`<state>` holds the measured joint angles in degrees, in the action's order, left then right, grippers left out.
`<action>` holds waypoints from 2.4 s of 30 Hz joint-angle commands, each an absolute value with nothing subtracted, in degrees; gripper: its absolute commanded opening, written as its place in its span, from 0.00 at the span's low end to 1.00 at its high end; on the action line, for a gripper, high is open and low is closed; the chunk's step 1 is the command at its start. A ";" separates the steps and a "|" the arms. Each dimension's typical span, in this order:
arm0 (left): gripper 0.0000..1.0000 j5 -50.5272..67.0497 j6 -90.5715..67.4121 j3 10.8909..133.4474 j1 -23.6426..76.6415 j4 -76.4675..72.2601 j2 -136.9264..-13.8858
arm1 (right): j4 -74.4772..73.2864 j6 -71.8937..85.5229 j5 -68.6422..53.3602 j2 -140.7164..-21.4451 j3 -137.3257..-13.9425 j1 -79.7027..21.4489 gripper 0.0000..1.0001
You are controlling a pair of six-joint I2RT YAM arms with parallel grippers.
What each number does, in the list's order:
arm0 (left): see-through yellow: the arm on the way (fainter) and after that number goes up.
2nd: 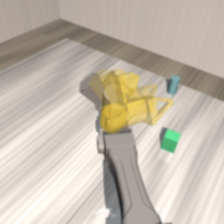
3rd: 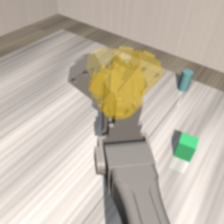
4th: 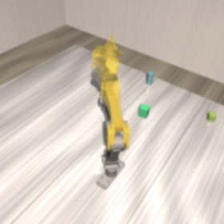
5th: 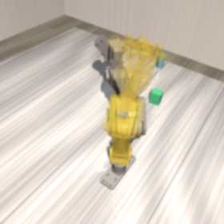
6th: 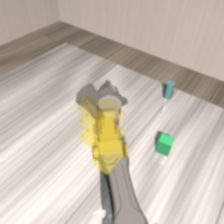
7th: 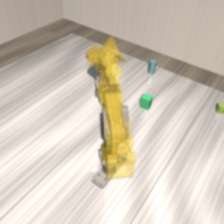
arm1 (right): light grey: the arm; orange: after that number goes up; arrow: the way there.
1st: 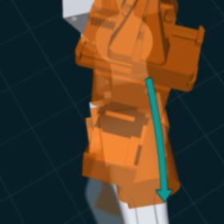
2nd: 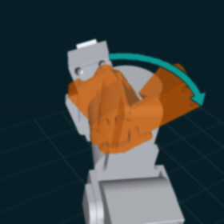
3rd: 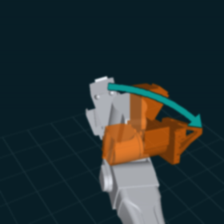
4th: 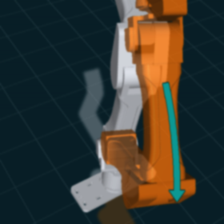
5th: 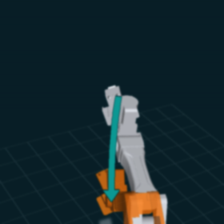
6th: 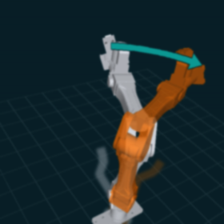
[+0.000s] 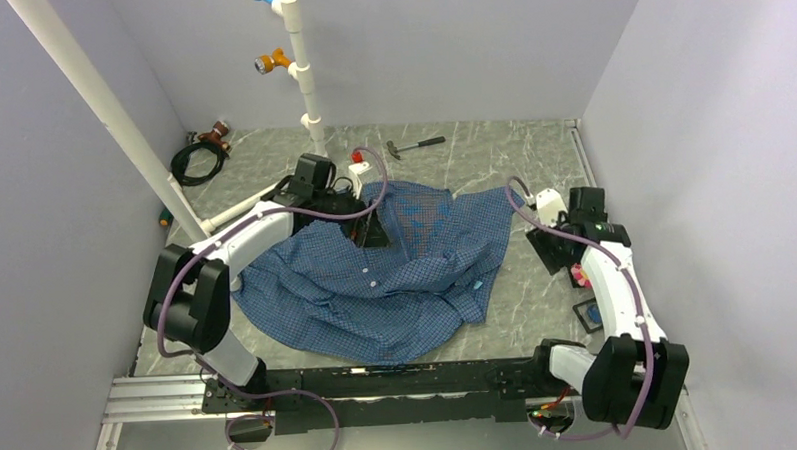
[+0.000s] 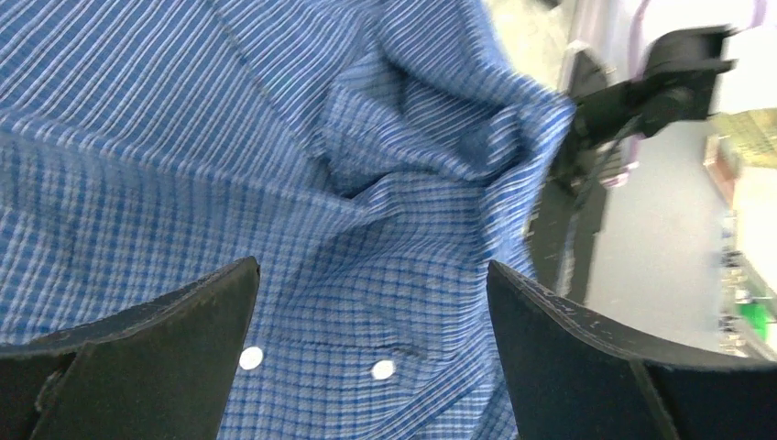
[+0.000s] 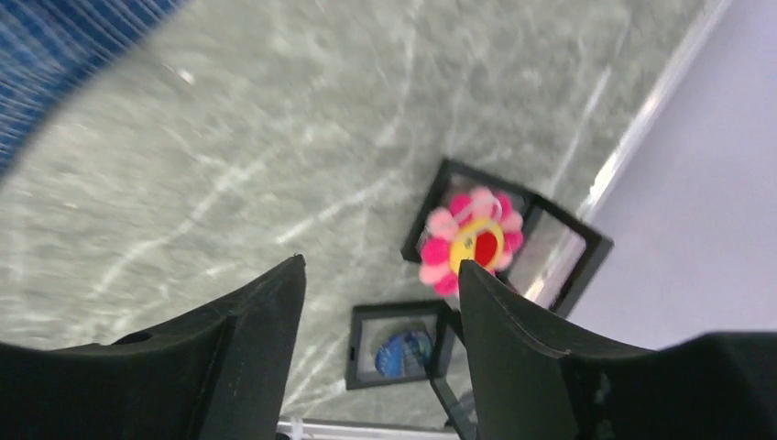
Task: Remove the brooch from the garment
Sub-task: Place the brooch in the brooch box, then flatten out the clothes at the center of the board.
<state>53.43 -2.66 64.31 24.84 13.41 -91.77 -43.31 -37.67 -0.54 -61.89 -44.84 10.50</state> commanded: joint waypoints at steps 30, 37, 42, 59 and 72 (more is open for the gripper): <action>0.99 18.44 34.80 122.00 25.16 37.37 -136.09 | -36.91 -17.49 -15.09 -117.64 -93.54 2.48 0.80; 0.93 15.64 35.24 124.98 26.10 39.56 -139.45 | -36.91 -18.52 -13.82 -120.38 -92.62 0.36 0.77; 0.49 11.74 37.42 124.26 26.04 41.36 -138.72 | -37.65 -19.71 -12.40 -122.49 -93.57 0.35 0.50; 0.00 3.23 32.27 113.32 17.50 26.06 -130.09 | -12.10 -22.04 15.05 -121.65 -96.60 2.00 0.00; 0.00 -3.30 31.05 114.69 16.08 22.41 -132.50 | -5.35 -29.90 29.36 -130.77 -110.76 6.91 0.00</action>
